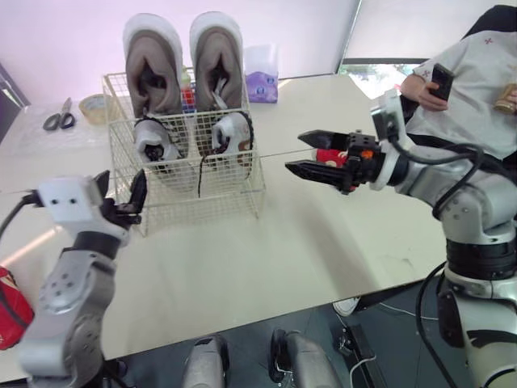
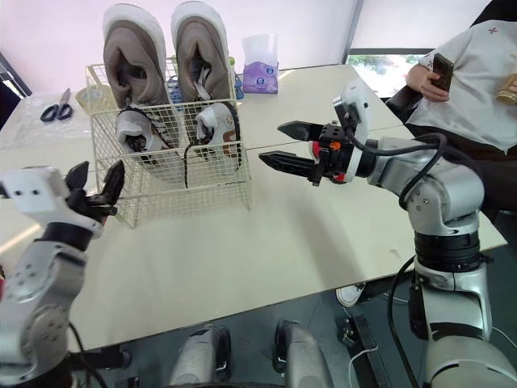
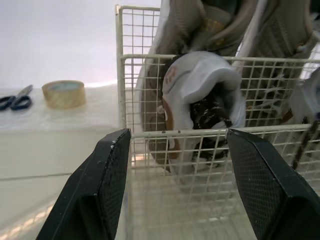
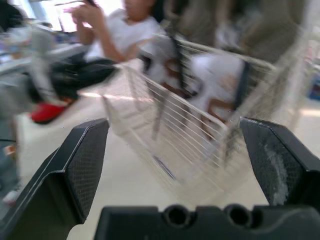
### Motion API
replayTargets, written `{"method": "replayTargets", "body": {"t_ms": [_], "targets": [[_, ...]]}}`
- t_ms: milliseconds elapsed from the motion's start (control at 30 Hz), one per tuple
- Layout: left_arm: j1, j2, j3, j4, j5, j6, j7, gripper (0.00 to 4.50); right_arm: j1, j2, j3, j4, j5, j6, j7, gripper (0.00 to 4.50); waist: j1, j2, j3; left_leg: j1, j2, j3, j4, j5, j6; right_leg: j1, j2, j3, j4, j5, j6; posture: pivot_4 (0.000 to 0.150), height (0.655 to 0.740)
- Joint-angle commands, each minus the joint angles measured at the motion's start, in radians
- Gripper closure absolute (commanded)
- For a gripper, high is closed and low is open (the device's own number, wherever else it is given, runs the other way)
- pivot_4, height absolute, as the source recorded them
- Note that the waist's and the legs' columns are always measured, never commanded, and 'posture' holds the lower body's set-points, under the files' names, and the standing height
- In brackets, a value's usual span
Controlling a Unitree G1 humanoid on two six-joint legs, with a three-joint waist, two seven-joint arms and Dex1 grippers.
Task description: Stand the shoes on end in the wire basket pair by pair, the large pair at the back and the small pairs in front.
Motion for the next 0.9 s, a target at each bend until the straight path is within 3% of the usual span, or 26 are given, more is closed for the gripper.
{"method": "replayTargets", "body": {"t_ms": [33, 100, 233, 367, 633, 800, 900], "targets": [[0.054, 0.094, 0.095, -0.122, -0.239, 0.061, -0.031, 0.08, 0.076, 0.02, -0.07, 0.036, -0.079, -0.146, -0.07, 0.0, 0.002, 0.001, 0.0, 0.0, 0.0, -0.001, 0.001, -0.001, -0.001, 0.001, 0.0, -0.001, 0.0, 0.0, 0.0, 0.15, 0.74], [0.086, 0.147, 0.059, -0.161, -0.286, 0.087, -0.023, 0.03, 0.139, 0.032, -0.088, 0.061, -0.15, -0.238, -0.13, 0.0, 0.004, 0.002, -0.001, 0.0, -0.002, -0.002, 0.001, -0.001, -0.002, 0.003, -0.001, -0.001, -0.002, 0.0, 0.0, 0.15, 0.74], [0.128, 0.26, -0.179, -0.177, -0.303, 0.004, -0.037, 0.03, 0.275, 0.107, -0.174, 0.076, -0.274, -0.374, -0.368, 0.0, 0.001, 0.005, 0.0, 0.0, -0.004, -0.002, 0.001, -0.001, -0.002, 0.004, -0.003, -0.001, -0.004, 0.0, 0.0, 0.15, 0.74], [0.128, 0.283, -0.423, -0.177, -0.192, -0.086, -0.033, 0.03, 0.377, 0.142, -0.2, 0.085, -0.313, -0.414, -0.438, 0.0, -0.002, 0.007, 0.0, 0.0, -0.004, -0.001, 0.0, -0.002, -0.002, 0.004, -0.003, -0.001, -0.004, 0.0, 0.0, 0.15, 0.74], [0.121, 0.169, -0.559, -0.174, -0.075, -0.104, 0.0, 0.03, 0.362, 0.201, -0.188, 0.21, -0.271, -0.407, -0.401, 0.0, -0.023, 0.011, 0.0, 0.002, -0.004, -0.011, -0.001, -0.001, -0.002, 0.004, 0.008, 0.001, -0.005, 0.0, 0.0, 0.15, 0.74], [0.153, 0.102, -0.6, -0.159, -0.01, -0.125, -0.005, 0.03, 0.297, 0.231, -0.201, 0.361, -0.286, -0.475, -0.403, 0.0, -0.026, 0.015, 0.001, 0.001, -0.013, -0.032, -0.002, -0.001, -0.002, 0.006, 0.013, 0.0, -0.012, 0.0, -0.001, 0.15, 0.74], [0.174, 0.068, -0.615, -0.141, 0.033, -0.141, -0.01, 0.03, 0.232, 0.239, -0.192, 0.48, -0.298, -0.531, -0.387, 0.0, -0.03, 0.018, 0.002, 0.001, -0.015, -0.031, -0.002, -0.001, -0.001, 0.006, 0.012, 0.002, -0.013, 0.0, 0.0, 0.15, 0.74]]}}
